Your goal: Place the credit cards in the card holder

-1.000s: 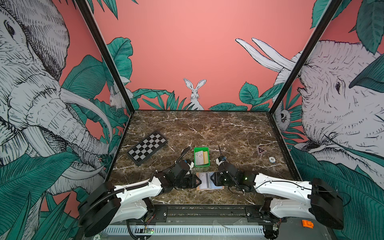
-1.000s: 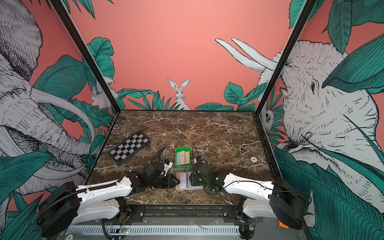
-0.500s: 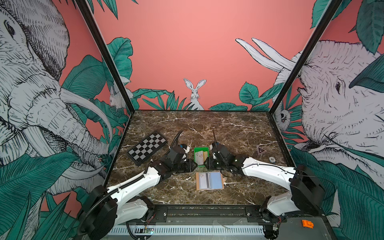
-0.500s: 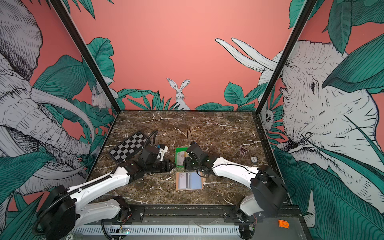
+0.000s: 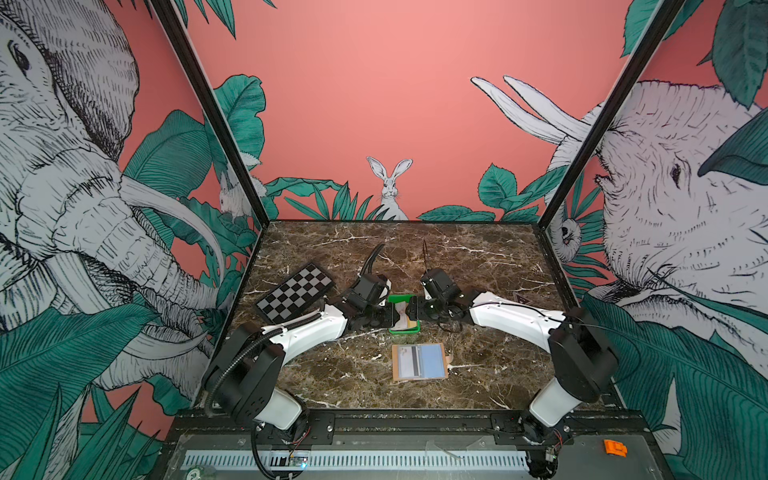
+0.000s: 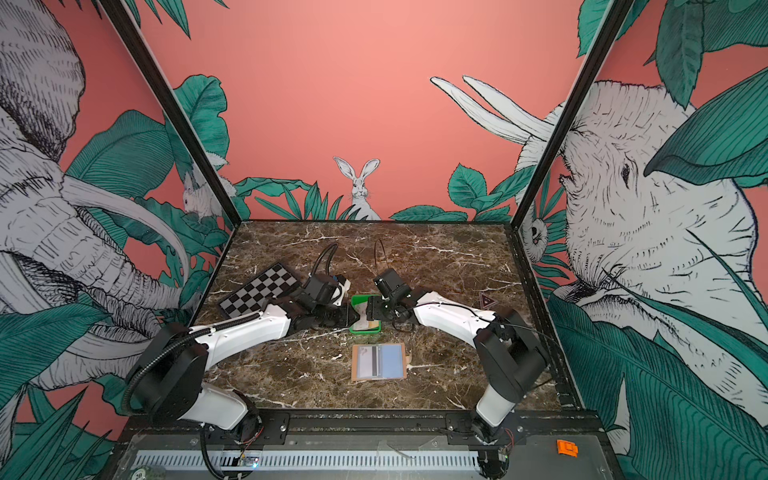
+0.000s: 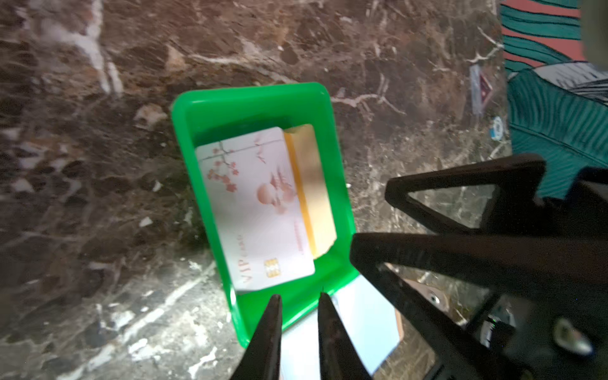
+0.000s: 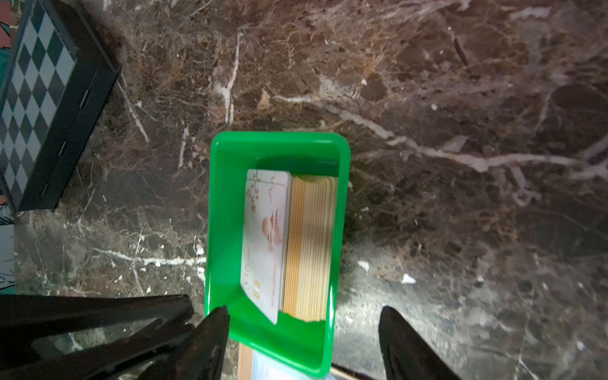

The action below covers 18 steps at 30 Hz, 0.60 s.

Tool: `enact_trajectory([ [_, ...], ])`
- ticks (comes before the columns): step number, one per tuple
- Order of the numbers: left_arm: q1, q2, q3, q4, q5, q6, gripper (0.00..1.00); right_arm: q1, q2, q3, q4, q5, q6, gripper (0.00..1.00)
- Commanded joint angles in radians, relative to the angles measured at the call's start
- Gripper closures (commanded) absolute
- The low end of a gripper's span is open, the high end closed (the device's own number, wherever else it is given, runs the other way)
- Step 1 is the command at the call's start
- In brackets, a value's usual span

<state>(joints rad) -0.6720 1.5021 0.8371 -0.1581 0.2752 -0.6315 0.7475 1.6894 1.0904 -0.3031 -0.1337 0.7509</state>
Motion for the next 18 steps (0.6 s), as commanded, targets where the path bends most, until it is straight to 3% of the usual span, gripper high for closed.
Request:
enact_trajectory([
  [1, 0.021, 0.017, 0.023, 0.026, 0.008, 0.015, 0.78, -0.005, 0.05, 0.048, -0.015, -0.037, -0.037, 0.28],
  [18, 0.034, 0.137, 0.032, 0.11, 0.085, -0.004, 0.8, -0.013, 0.159, 0.098, -0.049, -0.019, -0.062, 0.32],
])
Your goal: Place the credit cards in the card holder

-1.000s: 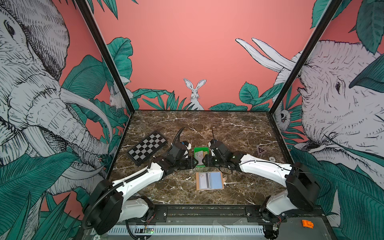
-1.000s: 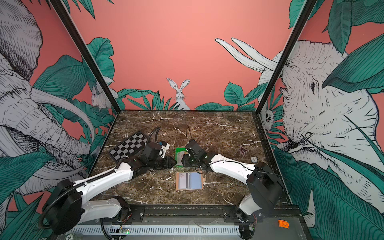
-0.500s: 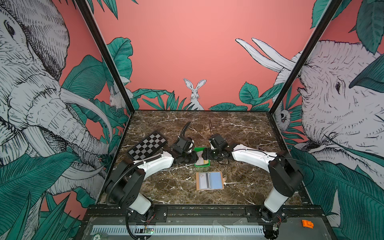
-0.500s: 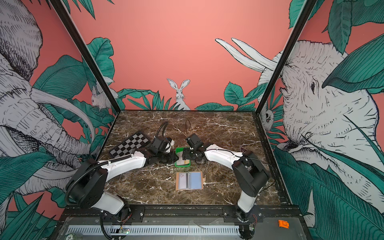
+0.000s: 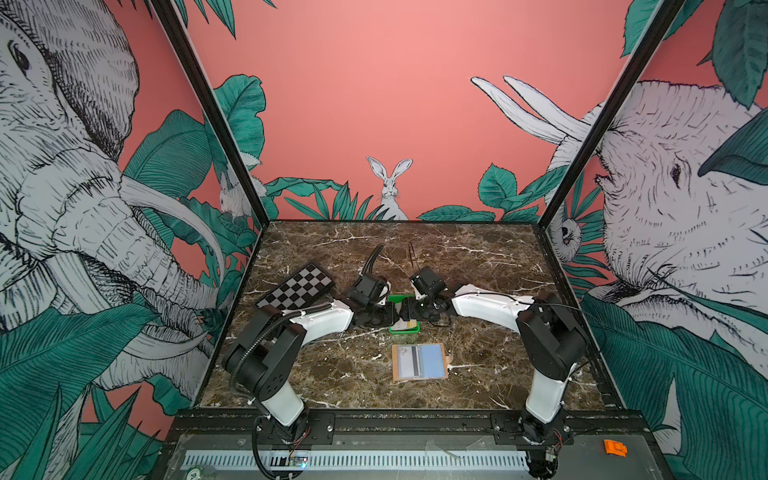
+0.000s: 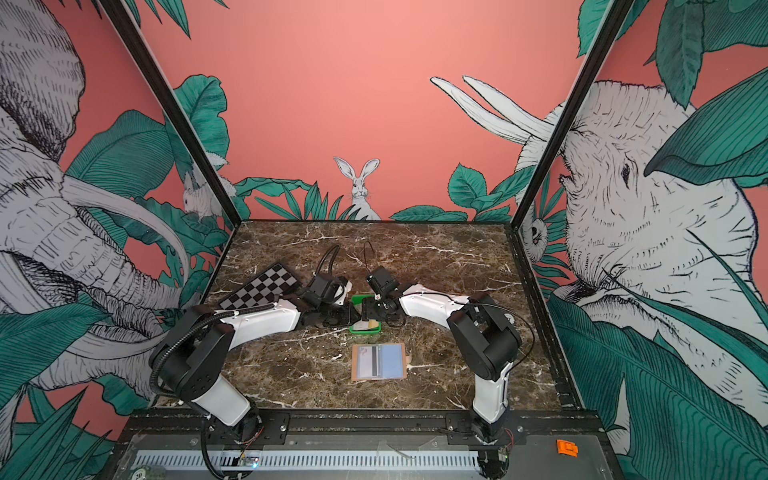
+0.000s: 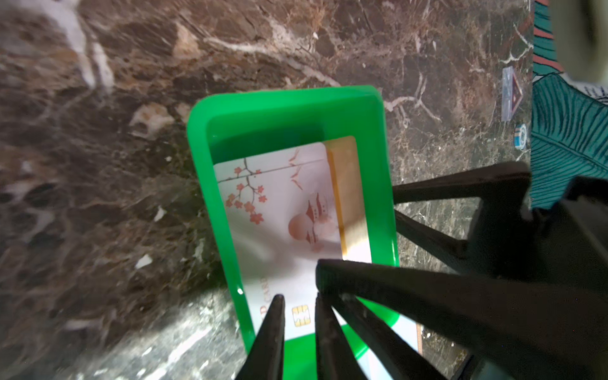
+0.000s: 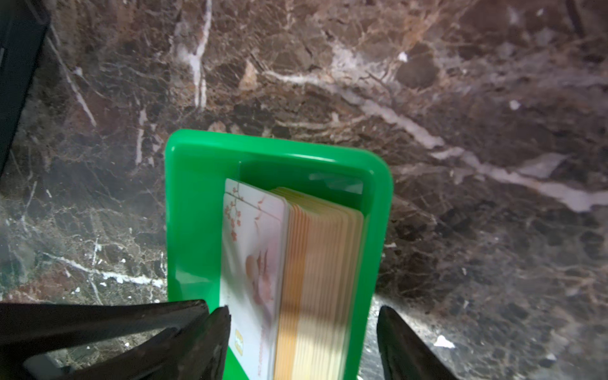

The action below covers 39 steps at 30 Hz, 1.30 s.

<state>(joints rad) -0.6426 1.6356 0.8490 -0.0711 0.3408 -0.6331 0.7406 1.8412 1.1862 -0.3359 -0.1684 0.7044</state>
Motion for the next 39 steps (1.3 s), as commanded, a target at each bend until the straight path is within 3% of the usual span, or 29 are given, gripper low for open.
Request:
enact_trajectory([
  [1, 0.004, 0.006, 0.019, 0.025, 0.02, -0.004, 0.8, -0.009, 0.006, -0.003, -0.017, 0.016, -0.018, 0.32],
  [13, 0.004, 0.015, 0.009, 0.045, 0.026, -0.016, 0.78, -0.036, -0.033, -0.051, -0.022, 0.024, -0.037, 0.39],
  [30, 0.005, 0.055, 0.009, 0.083, 0.055, -0.039, 0.73, -0.059, -0.09, -0.069, -0.052, 0.048, -0.058, 0.41],
  [39, 0.003, 0.088, 0.004, 0.107, 0.068, -0.055, 0.74, -0.058, -0.157, -0.089, 0.015, -0.013, -0.038, 0.45],
])
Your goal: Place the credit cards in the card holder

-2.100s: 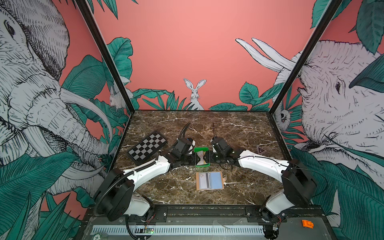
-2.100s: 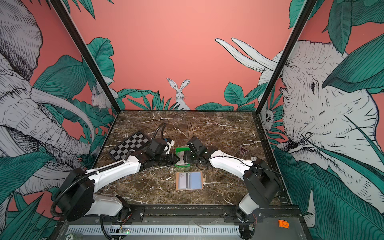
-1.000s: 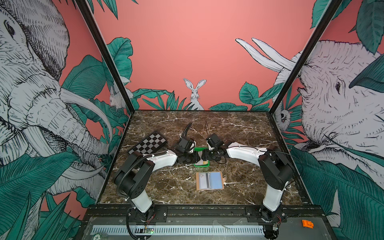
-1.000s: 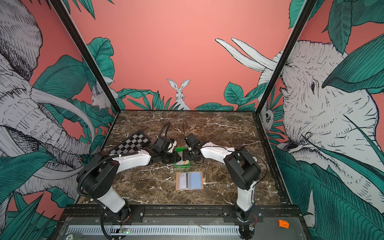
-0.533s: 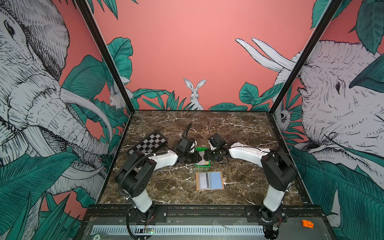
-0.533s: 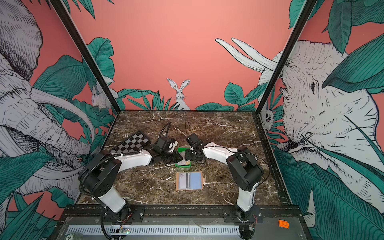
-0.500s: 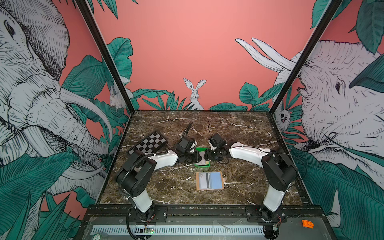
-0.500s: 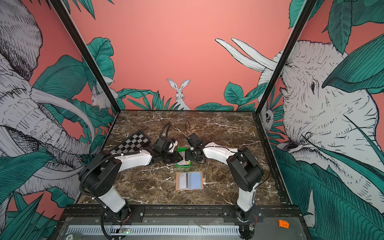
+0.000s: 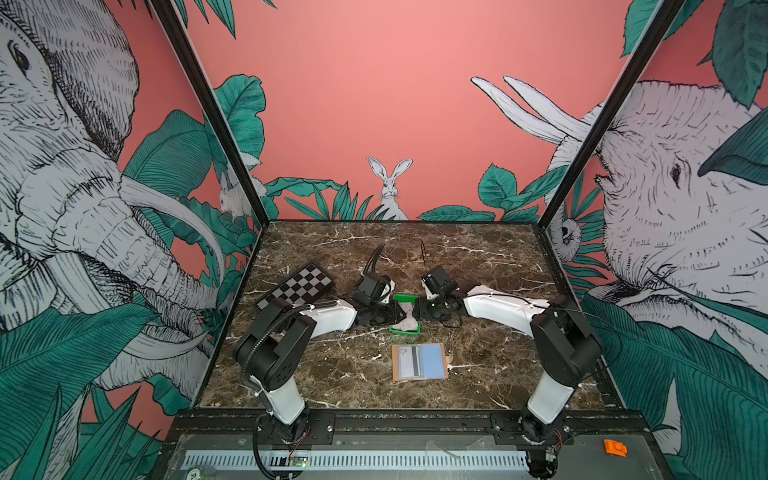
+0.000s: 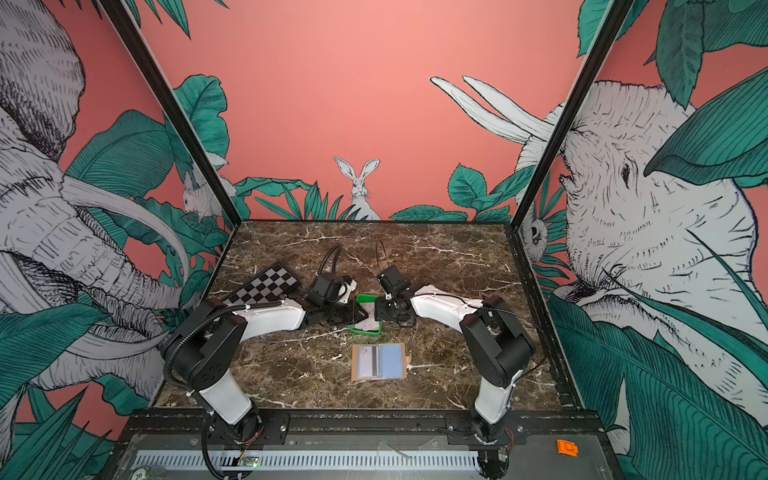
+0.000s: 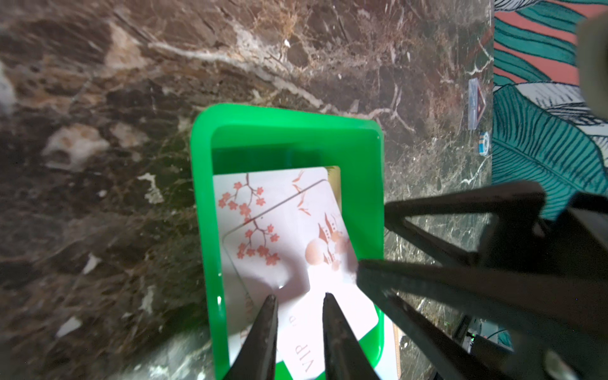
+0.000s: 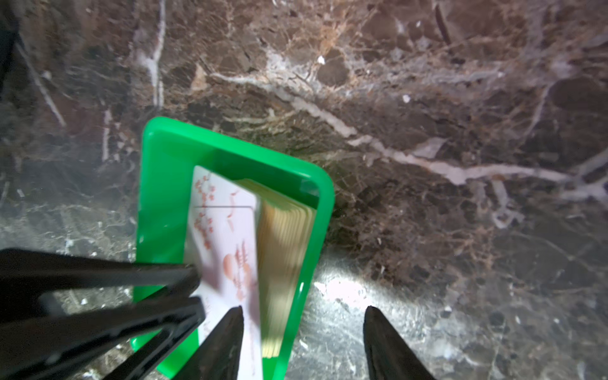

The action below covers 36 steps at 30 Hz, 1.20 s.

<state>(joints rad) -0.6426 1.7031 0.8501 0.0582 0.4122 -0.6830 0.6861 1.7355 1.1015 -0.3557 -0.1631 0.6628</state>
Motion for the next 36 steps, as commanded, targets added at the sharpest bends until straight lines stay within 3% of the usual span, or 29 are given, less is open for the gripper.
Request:
enact_trajectory([
  [1, 0.001, 0.02, 0.002, -0.023, -0.005, -0.005, 0.74, -0.003, -0.061, -0.006, 0.042, -0.027, 0.004, 0.46],
  [15, 0.002, 0.012, -0.003, -0.032, -0.011, -0.005, 0.76, -0.004, 0.059, 0.106, -0.013, -0.116, -0.031, 0.71],
  [25, 0.001, 0.016, -0.01, -0.014, -0.003, -0.013, 0.76, -0.004, 0.106, 0.171, -0.125, -0.05, -0.079, 0.72],
  [36, -0.008, 0.022, -0.013, 0.009, 0.0, -0.026, 0.77, -0.004, 0.17, 0.202, -0.125, -0.121, -0.073, 0.73],
])
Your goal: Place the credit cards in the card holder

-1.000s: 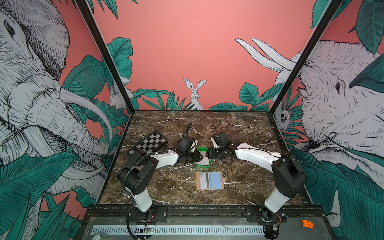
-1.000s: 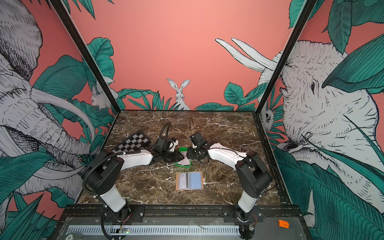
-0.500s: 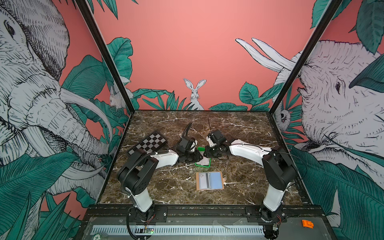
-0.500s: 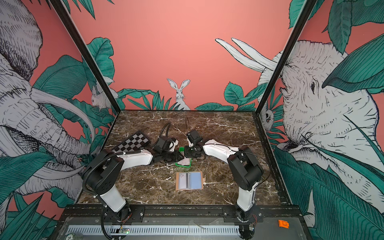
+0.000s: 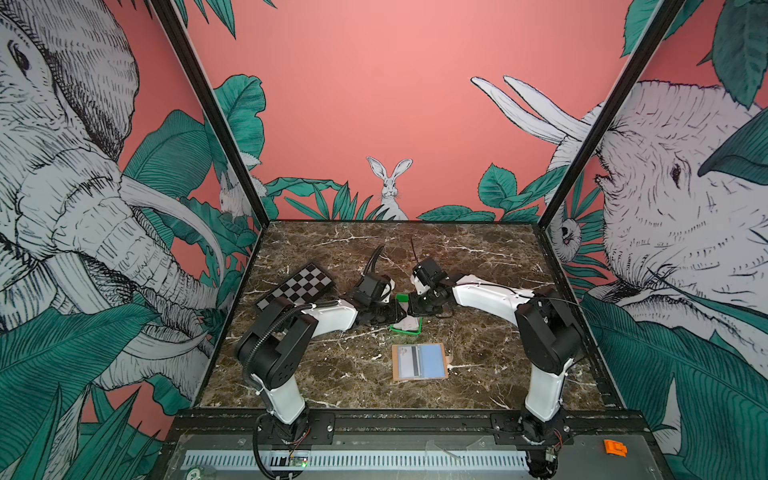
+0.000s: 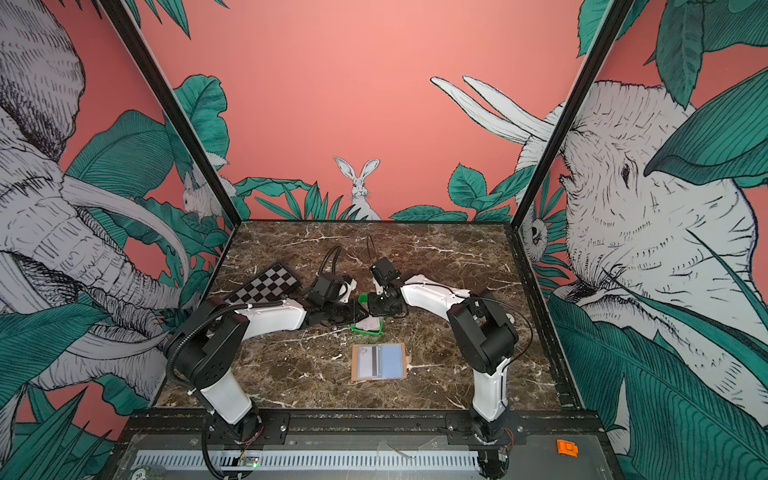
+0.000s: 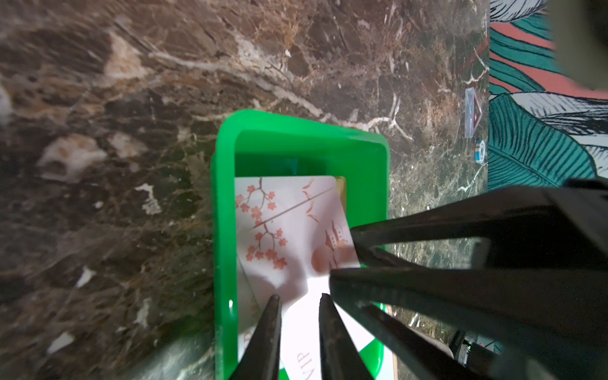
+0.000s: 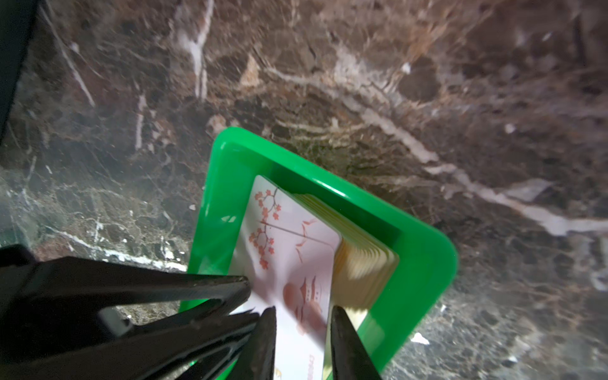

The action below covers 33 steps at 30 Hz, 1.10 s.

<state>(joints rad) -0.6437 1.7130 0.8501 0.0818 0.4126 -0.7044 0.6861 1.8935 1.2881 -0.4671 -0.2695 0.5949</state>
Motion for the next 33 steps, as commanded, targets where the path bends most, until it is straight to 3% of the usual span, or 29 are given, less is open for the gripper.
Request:
enact_trajectory([
  [1, -0.007, 0.012, -0.012, -0.016, 0.001, -0.005, 0.77, -0.004, 0.013, 0.015, -0.013, -0.016, -0.005, 0.73],
  [8, -0.007, 0.004, -0.012, -0.015, -0.003, -0.008, 0.77, -0.003, -0.044, -0.03, 0.051, -0.033, 0.023, 0.79],
  [20, -0.008, -0.048, -0.052, 0.024, 0.0, -0.041, 0.77, -0.005, -0.096, -0.074, 0.14, -0.067, 0.068, 1.0],
  [33, -0.008, -0.264, -0.105, 0.015, 0.021, -0.026, 0.73, -0.005, -0.22, -0.145, 0.17, -0.055, 0.102, 1.0],
])
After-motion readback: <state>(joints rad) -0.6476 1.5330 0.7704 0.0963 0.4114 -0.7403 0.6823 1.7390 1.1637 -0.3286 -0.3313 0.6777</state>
